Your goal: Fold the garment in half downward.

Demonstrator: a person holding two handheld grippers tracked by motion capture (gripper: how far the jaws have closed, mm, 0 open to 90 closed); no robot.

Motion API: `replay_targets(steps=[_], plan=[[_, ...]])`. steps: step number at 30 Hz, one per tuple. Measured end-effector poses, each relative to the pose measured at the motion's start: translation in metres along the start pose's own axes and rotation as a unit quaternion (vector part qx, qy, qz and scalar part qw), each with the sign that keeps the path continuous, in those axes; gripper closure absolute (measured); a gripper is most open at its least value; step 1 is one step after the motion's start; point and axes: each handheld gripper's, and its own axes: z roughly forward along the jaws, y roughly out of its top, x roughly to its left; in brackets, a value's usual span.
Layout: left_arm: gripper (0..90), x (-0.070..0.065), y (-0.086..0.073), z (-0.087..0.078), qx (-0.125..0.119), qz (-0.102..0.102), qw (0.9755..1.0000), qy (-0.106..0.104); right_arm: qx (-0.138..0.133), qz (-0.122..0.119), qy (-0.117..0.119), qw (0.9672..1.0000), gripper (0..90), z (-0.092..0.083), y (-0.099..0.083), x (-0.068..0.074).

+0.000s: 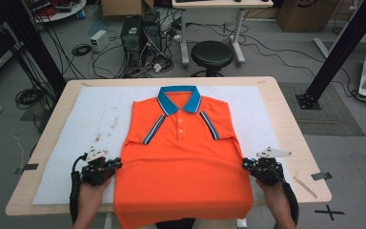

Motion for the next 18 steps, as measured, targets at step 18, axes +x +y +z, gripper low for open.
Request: replay_targets(steps=[18], plan=[[57.0, -0.02, -0.037, -0.029, -0.027, -0.009, 0.999, -0.034, 0.006, -0.013, -0.019, 0.9997, 61.8, -0.026, -0.028, 0.024]])
